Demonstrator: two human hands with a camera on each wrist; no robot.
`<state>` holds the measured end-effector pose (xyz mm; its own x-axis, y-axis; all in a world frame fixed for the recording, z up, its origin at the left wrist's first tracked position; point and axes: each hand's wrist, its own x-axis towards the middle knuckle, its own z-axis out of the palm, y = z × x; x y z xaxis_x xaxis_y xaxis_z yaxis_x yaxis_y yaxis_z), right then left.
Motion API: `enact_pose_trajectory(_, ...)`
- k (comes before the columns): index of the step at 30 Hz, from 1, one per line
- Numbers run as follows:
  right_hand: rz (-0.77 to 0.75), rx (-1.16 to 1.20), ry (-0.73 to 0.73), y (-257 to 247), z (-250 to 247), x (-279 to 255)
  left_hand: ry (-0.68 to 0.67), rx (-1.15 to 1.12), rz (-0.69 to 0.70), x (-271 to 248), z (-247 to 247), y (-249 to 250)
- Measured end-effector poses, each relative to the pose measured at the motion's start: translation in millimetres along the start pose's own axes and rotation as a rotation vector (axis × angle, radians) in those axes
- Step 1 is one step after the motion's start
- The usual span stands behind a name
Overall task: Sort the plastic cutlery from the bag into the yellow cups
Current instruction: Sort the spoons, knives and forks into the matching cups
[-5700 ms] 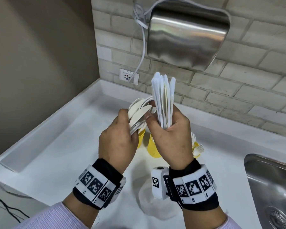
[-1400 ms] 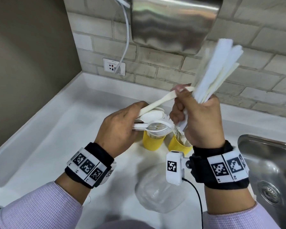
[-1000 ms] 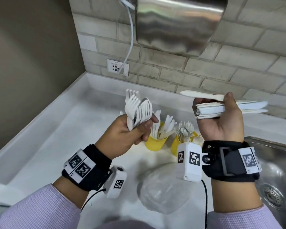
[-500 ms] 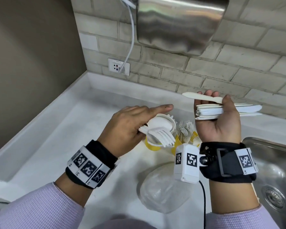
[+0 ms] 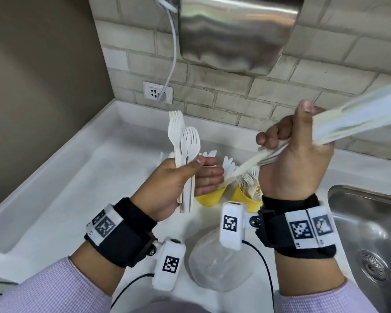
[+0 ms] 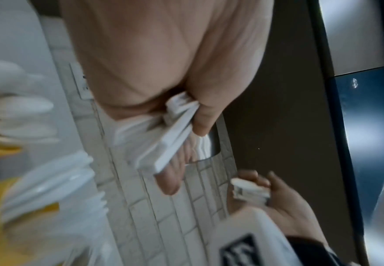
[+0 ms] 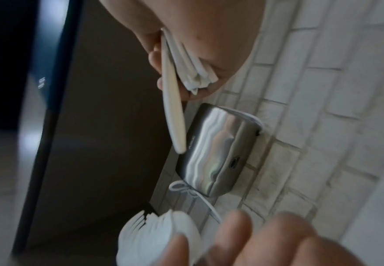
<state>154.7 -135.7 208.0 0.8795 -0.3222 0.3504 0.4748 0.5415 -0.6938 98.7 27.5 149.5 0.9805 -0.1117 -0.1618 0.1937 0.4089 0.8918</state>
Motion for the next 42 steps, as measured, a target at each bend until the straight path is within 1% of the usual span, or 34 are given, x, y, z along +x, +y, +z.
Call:
enact_pose_trajectory(2, -0.104, -0.106, -0.096, 3, 8, -9, -0.028, -0.081, -0.088, 2, 3, -2)
enact_pose_trajectory(4, -0.128, -0.208, -0.16, 9, 13, -19, -0.059, -0.148, -0.143, 4, 7, -3)
enact_pose_trajectory(6, -0.081, -0.299, -0.198, 20, 13, -31, -0.073, -0.196, -0.137, 6, 8, -4)
enact_pose_trajectory(11, 0.079, -0.492, -0.297, 50, 3, -49, -0.03, -0.222, -0.111, 12, 5, -6)
enact_pose_trajectory(14, 0.129, -0.51, -0.328, 55, -1, -48, -0.005, -0.243, -0.135, 12, 1, -10)
enact_pose_trajectory(18, 0.132, -0.486, -0.361, 54, -1, -48, -0.013, -0.255, -0.154, 14, -1, -13)
enact_pose_trajectory(23, 0.147, -0.474, -0.352, 54, 0, -48, -0.061, -0.239, -0.109, 13, 4, -10)
enact_pose_trajectory(26, 0.128, -0.445, -0.322, 52, -3, -48, 0.006, -0.16, -0.083, 11, 3, -13)
enact_pose_trajectory(30, 0.111, -0.361, -0.225, 48, -6, -38, 0.182, -0.019, 0.021, 8, -2, -17)
enact_pose_trajectory(35, 0.12, -0.371, -0.132, 53, -31, -19, 0.342, 0.174, 0.094, 3, -17, -17)
enact_pose_trajectory(37, 0.15, -0.392, -0.061, 60, -42, -15, 0.368, 0.208, 0.117, 2, -21, -15)
enact_pose_trajectory(39, 0.185, -0.441, -0.007, 69, -51, -14, 0.359, 0.213, 0.114, 1, -22, -14)
enact_pose_trajectory(42, 0.224, -0.477, -0.009, 85, -58, -20, 0.328, 0.239, 0.111, -1, -22, -13)
